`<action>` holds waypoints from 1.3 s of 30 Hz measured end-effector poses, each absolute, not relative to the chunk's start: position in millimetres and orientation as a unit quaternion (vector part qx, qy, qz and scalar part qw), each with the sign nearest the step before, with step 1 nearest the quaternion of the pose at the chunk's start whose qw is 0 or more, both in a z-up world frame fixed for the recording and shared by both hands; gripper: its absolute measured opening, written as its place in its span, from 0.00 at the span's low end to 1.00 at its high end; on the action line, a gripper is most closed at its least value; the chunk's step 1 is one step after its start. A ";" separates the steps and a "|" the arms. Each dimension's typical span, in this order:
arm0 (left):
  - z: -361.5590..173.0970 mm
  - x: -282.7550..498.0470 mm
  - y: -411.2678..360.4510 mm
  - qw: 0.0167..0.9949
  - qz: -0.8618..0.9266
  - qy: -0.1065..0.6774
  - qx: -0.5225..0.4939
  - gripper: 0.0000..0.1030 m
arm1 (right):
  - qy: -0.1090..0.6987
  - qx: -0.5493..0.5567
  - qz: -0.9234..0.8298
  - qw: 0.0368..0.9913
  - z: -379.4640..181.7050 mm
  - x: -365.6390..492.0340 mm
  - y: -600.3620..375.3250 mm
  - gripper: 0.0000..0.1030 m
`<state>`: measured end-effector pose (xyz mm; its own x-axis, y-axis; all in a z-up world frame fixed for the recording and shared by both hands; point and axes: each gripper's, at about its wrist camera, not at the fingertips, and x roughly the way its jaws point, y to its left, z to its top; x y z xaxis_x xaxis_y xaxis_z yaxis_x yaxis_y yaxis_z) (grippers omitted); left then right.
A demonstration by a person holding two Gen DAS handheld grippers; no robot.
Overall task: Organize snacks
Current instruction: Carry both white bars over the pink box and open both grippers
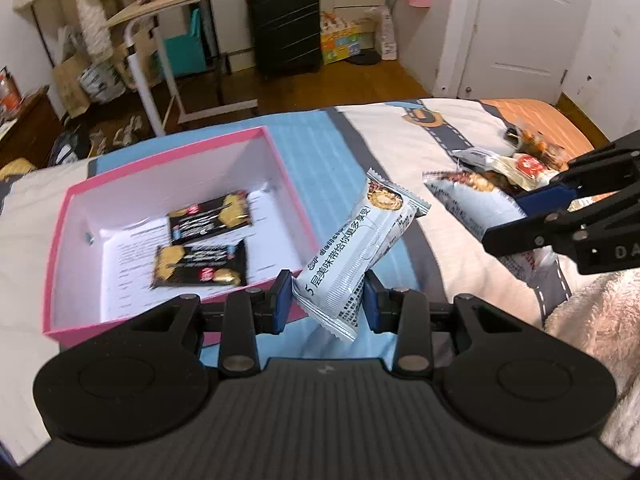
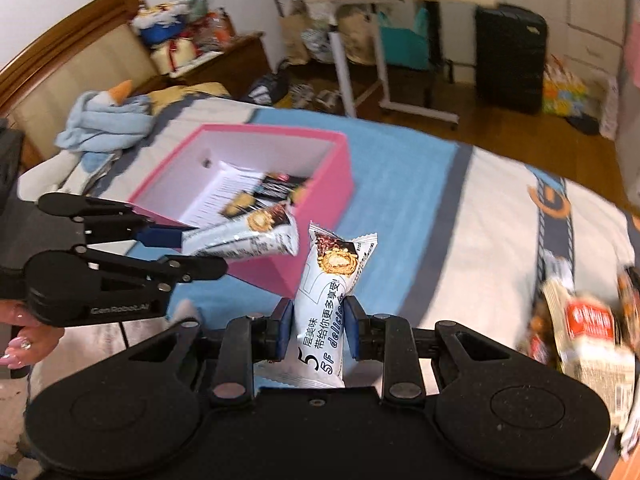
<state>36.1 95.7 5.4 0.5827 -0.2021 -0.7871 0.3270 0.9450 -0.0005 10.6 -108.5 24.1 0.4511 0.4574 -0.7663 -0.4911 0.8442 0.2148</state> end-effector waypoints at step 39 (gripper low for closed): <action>-70.2 147.9 240.5 0.879 0.051 0.474 0.016 0.45 | 0.447 -0.160 0.275 0.836 -41.0 119.1 63.6 0.45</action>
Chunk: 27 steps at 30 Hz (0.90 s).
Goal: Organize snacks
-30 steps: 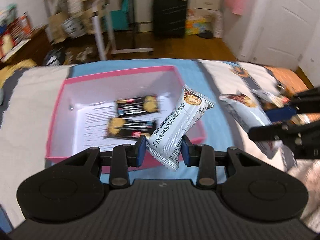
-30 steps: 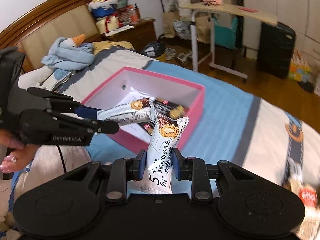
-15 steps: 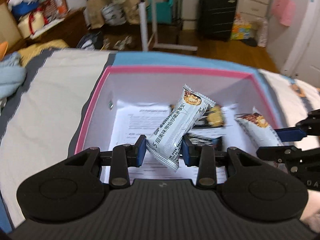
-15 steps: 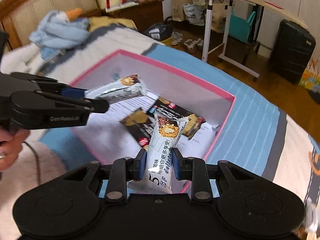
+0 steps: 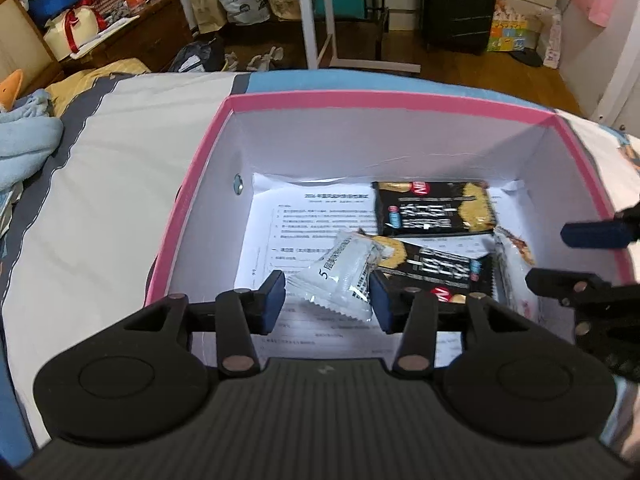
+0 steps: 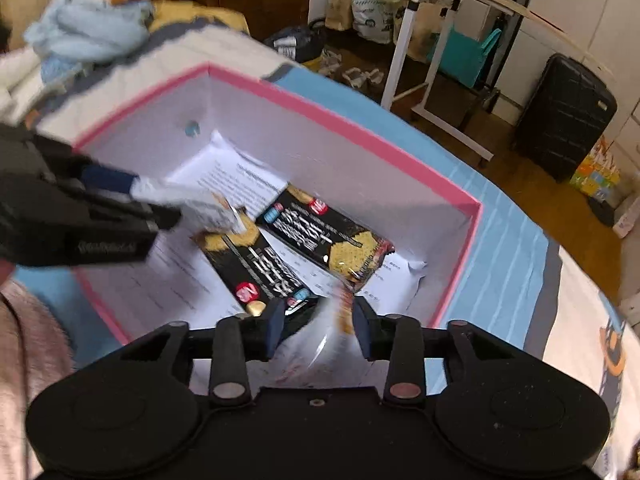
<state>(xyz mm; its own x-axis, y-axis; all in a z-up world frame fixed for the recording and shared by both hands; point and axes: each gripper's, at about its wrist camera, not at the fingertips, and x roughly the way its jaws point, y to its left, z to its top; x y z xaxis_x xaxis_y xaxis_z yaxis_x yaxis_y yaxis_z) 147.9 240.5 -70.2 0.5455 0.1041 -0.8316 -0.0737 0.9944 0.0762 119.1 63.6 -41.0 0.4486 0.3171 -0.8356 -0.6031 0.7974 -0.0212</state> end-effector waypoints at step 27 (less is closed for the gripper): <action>11.0 93.3 65.4 0.881 -0.169 0.442 0.002 0.60 | 0.429 0.045 0.084 0.898 39.9 46.0 -258.6 0.73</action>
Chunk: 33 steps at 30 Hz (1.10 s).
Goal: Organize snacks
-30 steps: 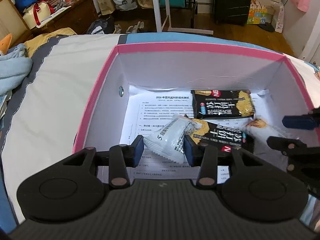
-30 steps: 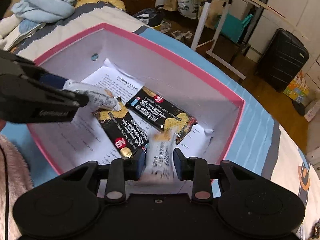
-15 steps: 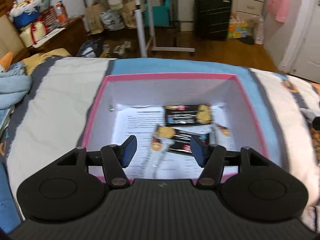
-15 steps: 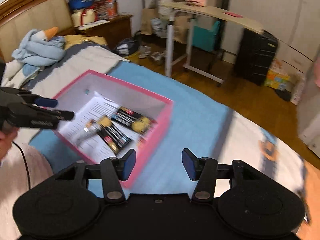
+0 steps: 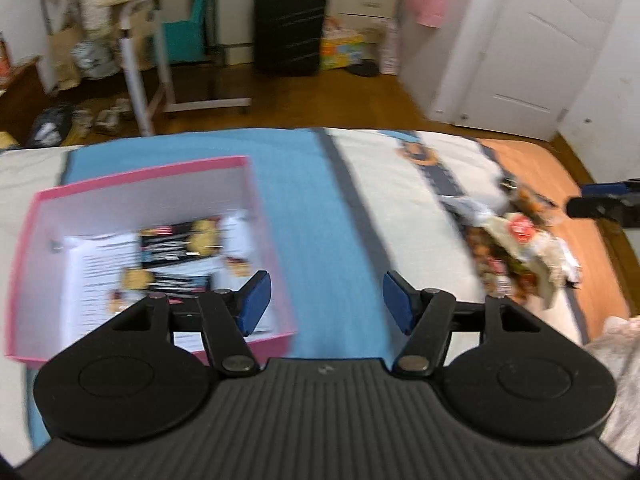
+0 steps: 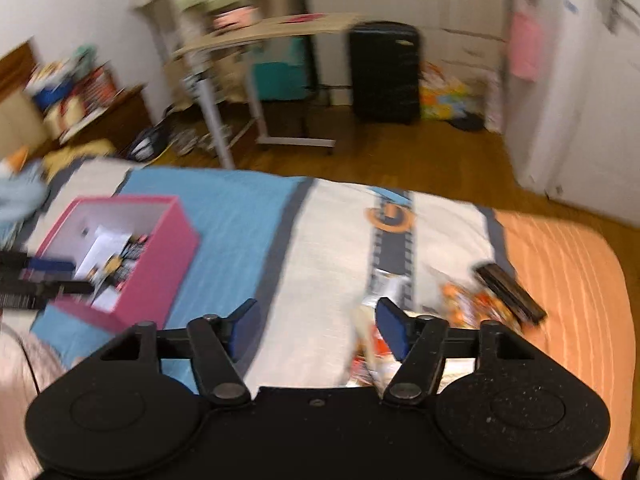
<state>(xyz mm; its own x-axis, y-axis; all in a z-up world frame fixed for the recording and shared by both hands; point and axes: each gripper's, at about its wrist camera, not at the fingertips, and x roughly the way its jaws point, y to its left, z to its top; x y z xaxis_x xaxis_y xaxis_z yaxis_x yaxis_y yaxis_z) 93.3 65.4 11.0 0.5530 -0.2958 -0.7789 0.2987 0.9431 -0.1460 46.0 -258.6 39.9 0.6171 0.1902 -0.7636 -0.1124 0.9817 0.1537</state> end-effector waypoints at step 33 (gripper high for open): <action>-102.5 275.5 -203.2 0.800 -0.296 0.505 -0.131 0.66 | 0.434 0.515 -0.129 0.728 -136.9 98.2 -442.9 0.74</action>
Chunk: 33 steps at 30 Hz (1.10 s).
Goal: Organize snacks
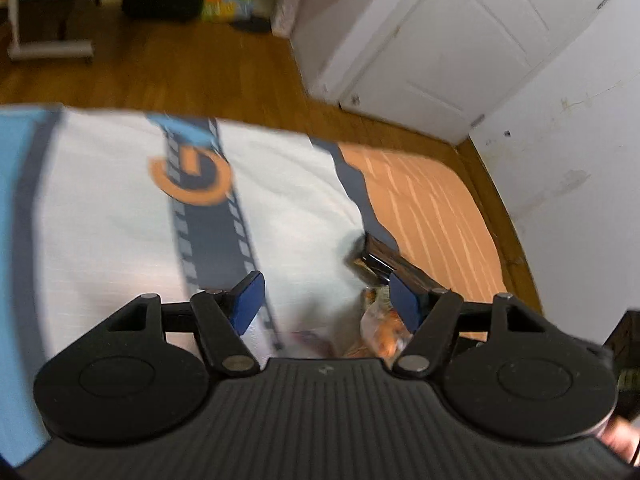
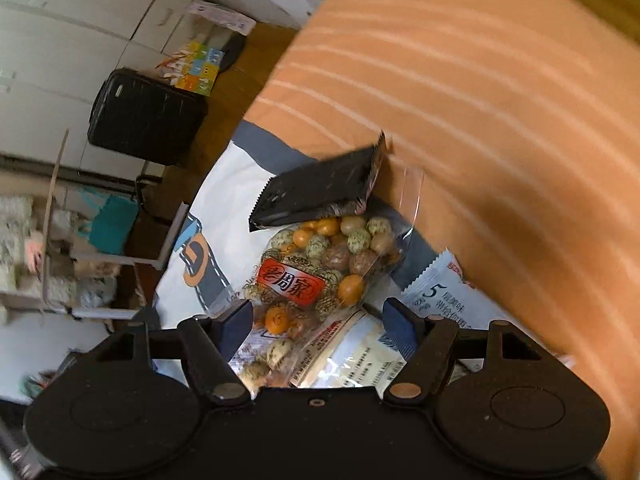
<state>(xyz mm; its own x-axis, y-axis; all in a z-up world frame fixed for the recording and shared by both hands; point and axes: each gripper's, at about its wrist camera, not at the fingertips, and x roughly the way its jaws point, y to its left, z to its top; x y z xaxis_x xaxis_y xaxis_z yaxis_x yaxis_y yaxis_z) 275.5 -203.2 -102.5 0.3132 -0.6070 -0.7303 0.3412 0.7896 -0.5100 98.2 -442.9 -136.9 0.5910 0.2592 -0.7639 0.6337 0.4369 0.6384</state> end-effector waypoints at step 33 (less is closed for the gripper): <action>-73.5 196.8 -174.8 0.746 -0.334 0.557 -0.147 0.28 | 0.411 0.459 -0.076 0.784 -94.6 54.8 -382.0 0.45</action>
